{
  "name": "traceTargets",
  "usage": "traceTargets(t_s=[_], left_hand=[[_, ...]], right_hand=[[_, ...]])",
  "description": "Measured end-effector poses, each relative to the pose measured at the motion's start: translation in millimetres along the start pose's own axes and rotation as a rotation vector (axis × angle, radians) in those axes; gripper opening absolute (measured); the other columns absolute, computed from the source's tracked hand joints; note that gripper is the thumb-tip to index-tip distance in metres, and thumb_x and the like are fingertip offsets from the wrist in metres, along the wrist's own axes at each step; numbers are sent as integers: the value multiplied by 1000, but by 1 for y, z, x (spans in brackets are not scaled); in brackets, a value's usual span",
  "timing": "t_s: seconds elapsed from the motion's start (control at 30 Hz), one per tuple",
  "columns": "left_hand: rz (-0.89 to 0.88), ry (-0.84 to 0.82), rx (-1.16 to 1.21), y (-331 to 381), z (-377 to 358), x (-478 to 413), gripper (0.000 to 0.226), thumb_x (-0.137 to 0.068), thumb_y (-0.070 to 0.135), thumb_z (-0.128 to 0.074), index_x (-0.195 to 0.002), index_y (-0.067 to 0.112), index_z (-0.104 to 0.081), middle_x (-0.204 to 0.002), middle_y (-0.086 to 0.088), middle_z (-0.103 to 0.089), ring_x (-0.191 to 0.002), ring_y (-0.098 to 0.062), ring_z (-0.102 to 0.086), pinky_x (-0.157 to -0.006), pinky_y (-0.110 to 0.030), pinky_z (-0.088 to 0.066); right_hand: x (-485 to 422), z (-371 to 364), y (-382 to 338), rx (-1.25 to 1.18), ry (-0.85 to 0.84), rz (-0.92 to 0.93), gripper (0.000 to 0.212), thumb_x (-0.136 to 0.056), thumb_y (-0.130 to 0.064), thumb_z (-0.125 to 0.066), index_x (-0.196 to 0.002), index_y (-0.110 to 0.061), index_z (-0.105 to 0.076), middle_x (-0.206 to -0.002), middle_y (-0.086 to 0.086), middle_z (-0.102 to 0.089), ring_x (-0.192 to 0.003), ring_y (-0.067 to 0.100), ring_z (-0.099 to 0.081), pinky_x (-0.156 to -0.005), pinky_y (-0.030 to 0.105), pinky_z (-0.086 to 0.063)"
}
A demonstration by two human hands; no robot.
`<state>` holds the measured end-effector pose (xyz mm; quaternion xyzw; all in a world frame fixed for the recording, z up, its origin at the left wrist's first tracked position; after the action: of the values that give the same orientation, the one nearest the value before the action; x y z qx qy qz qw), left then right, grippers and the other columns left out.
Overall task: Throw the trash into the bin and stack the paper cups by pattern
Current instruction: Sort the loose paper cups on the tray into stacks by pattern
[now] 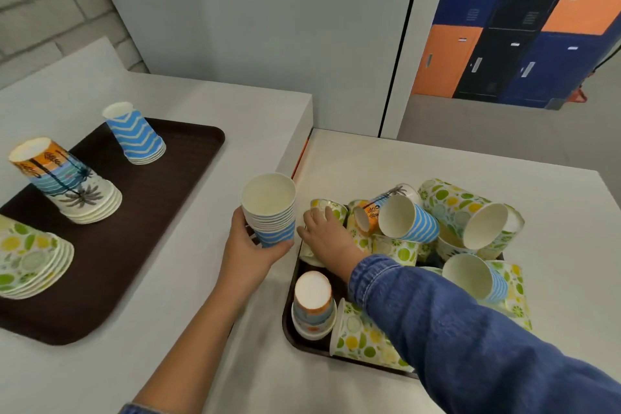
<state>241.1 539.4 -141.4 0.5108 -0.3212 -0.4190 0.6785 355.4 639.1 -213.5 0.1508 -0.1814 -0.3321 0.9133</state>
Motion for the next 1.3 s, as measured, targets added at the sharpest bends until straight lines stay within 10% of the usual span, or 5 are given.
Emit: traceTargets(t_s=[0.2,0.43,0.6,1.3], left_hand=[[-24,-15,3,-6,-2,-3,73,-64,3,-83,-115,33,-40,-109,22,-53,-104,-1,-55,-89,-20,-45],[-48,2,65,-4,-5,-5,75,-61,18,-88,-122,24,-45,-119,7,-59,-112,-8,-59,-94,-28,-49],[-105,64,140,10,6,-4,80,-60,12,-86,-128,4,-46,-119,-6,-63,-107,-10,-64,-89,-22,-52],[-45,-214,-327,-26,-42,-13,52,-65,4,-80,-101,23,-47,-90,12,-55,-79,0,-53,-58,-9,-39]], right_hand=[[-5,-10,-3,208,20,158,44,-97,-22,-45,-139,-12,-39,-144,17,-36,-138,37,-26,-113,58,-19],[25,41,29,-184,223,77,64,-87,-7,-55,-145,-9,-28,-151,20,-24,-142,37,-17,-116,52,-15],[64,50,58,-357,545,-91,78,-51,-1,-81,-125,-13,-57,-130,17,-56,-122,40,-51,-98,46,-44],[89,26,82,-1168,524,-297,79,-63,-14,-80,-133,-16,-46,-134,3,-49,-124,20,-45,-103,29,-35]])
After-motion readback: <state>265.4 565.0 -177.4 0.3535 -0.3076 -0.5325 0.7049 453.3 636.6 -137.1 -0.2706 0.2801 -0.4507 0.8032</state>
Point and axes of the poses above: each hand's wrist, its own x-axis away from the middle knuckle, its own z-axis out of the back of the hand, y = z × x, the point moved 3 cm from there along -x, towards the middle knuckle
